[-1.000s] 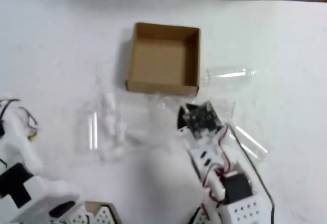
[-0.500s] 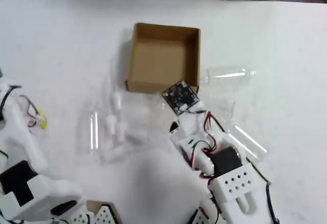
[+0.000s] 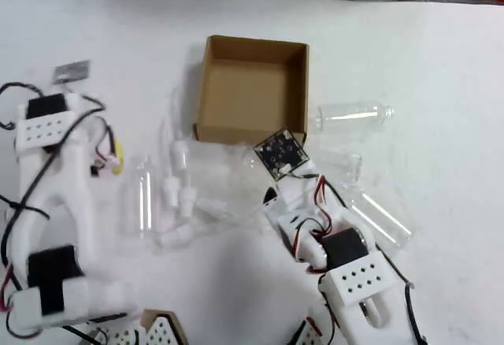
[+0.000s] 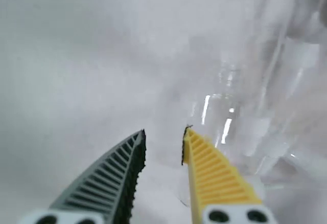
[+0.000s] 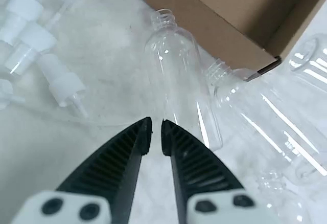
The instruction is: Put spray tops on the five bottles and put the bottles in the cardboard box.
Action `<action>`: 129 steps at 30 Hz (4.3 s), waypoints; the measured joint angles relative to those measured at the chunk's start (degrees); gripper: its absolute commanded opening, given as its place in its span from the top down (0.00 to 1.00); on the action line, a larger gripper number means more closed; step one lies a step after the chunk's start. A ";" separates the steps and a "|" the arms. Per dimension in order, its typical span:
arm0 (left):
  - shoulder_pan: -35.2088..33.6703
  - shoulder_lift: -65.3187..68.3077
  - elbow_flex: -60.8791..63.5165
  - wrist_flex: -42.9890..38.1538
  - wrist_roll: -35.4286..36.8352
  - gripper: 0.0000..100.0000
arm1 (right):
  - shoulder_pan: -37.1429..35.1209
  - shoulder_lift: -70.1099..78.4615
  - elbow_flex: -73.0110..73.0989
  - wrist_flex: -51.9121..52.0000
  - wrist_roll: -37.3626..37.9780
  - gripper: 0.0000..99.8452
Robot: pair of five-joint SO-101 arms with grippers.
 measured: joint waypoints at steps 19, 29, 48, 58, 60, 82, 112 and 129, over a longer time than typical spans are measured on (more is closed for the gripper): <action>10.90 -15.38 19.87 -11.60 -2.90 0.70 | 0.00 0.00 0.62 -0.09 0.00 0.98; 8.26 -5.10 19.08 -15.30 -2.90 0.70 | 0.00 0.00 0.62 -0.09 0.00 0.98; 6.95 10.73 8.44 -15.47 -2.99 0.70 | 0.00 0.00 0.62 -0.09 0.00 0.98; 3.08 13.71 5.98 -12.48 -2.90 0.70 | 0.00 0.00 0.62 -0.09 0.00 0.98; 2.73 12.31 7.12 -12.22 -2.90 0.70 | 0.00 0.00 0.62 -0.09 0.00 0.98; 2.81 11.69 11.25 -17.41 -1.14 0.70 | 0.00 0.00 0.62 -0.09 0.00 0.98; -0.53 18.55 3.52 -15.91 -3.96 0.98 | -4.40 4.57 -0.09 -0.09 4.48 0.98; -1.05 1.76 20.75 -31.30 -4.40 0.98 | -14.95 38.24 -27.08 13.54 7.12 0.85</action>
